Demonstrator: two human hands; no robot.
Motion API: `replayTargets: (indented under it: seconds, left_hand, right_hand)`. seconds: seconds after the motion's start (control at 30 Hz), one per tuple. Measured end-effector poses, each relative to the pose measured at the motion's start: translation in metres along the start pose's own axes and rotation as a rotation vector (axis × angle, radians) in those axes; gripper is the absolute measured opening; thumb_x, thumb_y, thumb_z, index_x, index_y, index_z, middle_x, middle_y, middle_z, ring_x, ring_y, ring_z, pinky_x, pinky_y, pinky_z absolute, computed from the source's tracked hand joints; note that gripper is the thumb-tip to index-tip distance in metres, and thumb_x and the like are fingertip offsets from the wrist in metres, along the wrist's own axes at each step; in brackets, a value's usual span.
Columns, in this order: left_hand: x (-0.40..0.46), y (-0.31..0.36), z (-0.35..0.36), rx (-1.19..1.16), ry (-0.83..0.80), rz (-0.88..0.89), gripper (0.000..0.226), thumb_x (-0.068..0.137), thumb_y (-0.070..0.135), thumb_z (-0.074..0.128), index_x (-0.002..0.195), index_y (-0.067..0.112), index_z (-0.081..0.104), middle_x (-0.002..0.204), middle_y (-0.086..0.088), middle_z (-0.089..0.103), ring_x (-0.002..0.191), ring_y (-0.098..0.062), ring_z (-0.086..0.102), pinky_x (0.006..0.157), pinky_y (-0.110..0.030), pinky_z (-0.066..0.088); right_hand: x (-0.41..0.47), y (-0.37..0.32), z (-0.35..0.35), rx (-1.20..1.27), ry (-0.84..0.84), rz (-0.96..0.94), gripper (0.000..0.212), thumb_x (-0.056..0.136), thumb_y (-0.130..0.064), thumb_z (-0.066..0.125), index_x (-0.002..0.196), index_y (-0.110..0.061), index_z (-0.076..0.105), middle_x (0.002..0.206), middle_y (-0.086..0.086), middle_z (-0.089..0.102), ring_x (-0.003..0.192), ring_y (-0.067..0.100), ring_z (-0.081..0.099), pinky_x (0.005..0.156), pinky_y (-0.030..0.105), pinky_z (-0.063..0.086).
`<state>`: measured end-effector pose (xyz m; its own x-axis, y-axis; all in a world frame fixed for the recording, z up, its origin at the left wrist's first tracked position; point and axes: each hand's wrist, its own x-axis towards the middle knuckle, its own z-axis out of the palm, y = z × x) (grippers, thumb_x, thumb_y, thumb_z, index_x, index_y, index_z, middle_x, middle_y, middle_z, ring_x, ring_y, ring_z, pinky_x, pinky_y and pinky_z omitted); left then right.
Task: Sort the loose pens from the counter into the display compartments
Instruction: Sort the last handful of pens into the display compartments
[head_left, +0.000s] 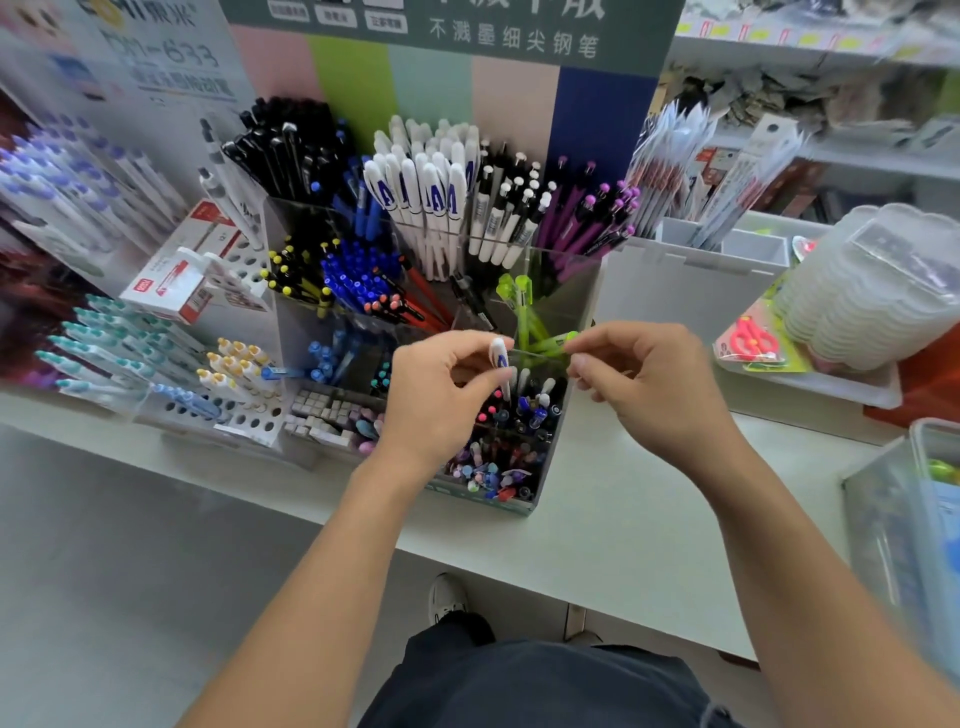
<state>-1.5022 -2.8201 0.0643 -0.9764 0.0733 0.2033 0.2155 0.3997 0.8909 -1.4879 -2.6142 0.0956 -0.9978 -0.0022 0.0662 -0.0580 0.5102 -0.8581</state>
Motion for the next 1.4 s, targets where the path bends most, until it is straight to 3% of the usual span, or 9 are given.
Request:
replayTargets:
  seconds: [0.13,0.33,0.47,0.57,0.7,0.93,1.17,1.3,1.4]
  left_hand:
    - [-0.009,-0.023,0.014,0.109,-0.056,-0.073,0.019,0.079,0.002,0.082,0.092,0.015,0.075,0.081,0.009,0.074,0.079,0.001,0.069,0.067,-0.011,0.05]
    - [-0.009,-0.031,0.003,0.053,-0.073,-0.155,0.041,0.08,0.024,0.085,0.118,0.02,0.072,0.109,0.013,0.071,0.09,-0.004,0.067,0.068,-0.021,0.056]
    - [-0.007,-0.04,-0.006,0.083,-0.185,-0.136,0.045,0.085,0.019,0.08,0.128,0.026,0.067,0.095,0.013,0.072,0.072,-0.005,0.066,0.061,-0.022,0.052]
    - [-0.004,-0.044,-0.005,0.265,-0.198,-0.048,0.043,0.088,0.016,0.076,0.129,0.025,0.067,0.095,0.014,0.069,0.063,0.001,0.057,0.067,-0.019,0.05]
    - [-0.005,-0.047,0.008,0.434,-0.123,0.096,0.029,0.088,0.024,0.075,0.116,0.02,0.071,0.114,0.01,0.064,0.098,-0.013,0.061,0.086,-0.036,0.054]
    - [0.001,-0.043,0.012,0.458,-0.038,0.083,0.012,0.087,0.022,0.075,0.097,0.018,0.077,0.097,0.009,0.064,0.09,-0.015,0.062,0.074,-0.036,0.054]
    - [0.001,-0.05,-0.001,0.473,-0.056,0.023,0.011,0.086,0.024,0.078,0.096,0.02,0.08,0.092,0.01,0.058,0.084,-0.012,0.056,0.069,-0.032,0.05]
    - [0.002,-0.05,-0.006,0.402,-0.083,0.023,0.014,0.085,0.027,0.079,0.098,0.024,0.079,0.095,0.011,0.066,0.081,-0.008,0.057,0.075,-0.032,0.054]
    - [0.0,-0.048,-0.009,0.385,-0.145,0.064,0.022,0.087,0.024,0.076,0.109,0.023,0.075,0.102,0.01,0.068,0.094,-0.009,0.06,0.086,-0.03,0.052]
  right_hand:
    - [-0.009,0.009,0.008,-0.139,-0.044,-0.032,0.01,0.088,-0.015,0.076,0.094,-0.022,0.078,0.078,-0.018,0.069,0.07,0.003,0.065,0.064,0.011,0.048]
    - [-0.026,0.021,0.036,-0.412,-0.104,-0.128,0.053,0.087,-0.044,0.074,0.136,-0.029,0.059,0.12,-0.016,0.057,0.084,0.004,0.054,0.078,0.029,0.053]
    - [-0.029,0.02,0.054,-0.563,-0.127,-0.293,0.059,0.094,-0.044,0.064,0.148,-0.038,0.043,0.141,-0.012,0.05,0.103,0.016,0.06,0.068,0.034,0.057]
    - [-0.028,0.027,0.068,-0.796,-0.086,-0.339,0.038,0.095,-0.04,0.065,0.131,-0.033,0.062,0.138,-0.007,0.057,0.092,0.023,0.062,0.051,0.033,0.052]
    - [-0.032,0.036,0.077,-0.907,-0.045,-0.319,0.047,0.09,-0.037,0.073,0.132,-0.021,0.064,0.135,-0.002,0.061,0.088,0.024,0.06,0.054,0.033,0.053]
    - [-0.024,0.011,0.073,-0.847,-0.173,-0.206,0.068,0.094,-0.043,0.065,0.153,-0.026,0.036,0.138,0.0,0.044,0.104,0.024,0.059,0.064,0.035,0.052]
    - [-0.008,-0.003,0.081,-1.106,-0.2,-0.244,0.031,0.08,-0.028,0.078,0.108,-0.021,0.066,0.111,0.008,0.053,0.055,0.023,0.058,0.043,0.029,0.024]
    - [-0.013,0.007,0.067,-0.954,-0.244,-0.244,0.04,0.092,-0.035,0.069,0.124,-0.017,0.053,0.122,0.002,0.044,0.094,0.025,0.059,0.054,0.034,0.044]
    - [-0.022,0.016,0.056,-0.777,-0.136,-0.285,0.036,0.083,-0.03,0.08,0.11,-0.014,0.061,0.112,-0.001,0.058,0.097,0.024,0.059,0.066,0.035,0.054]
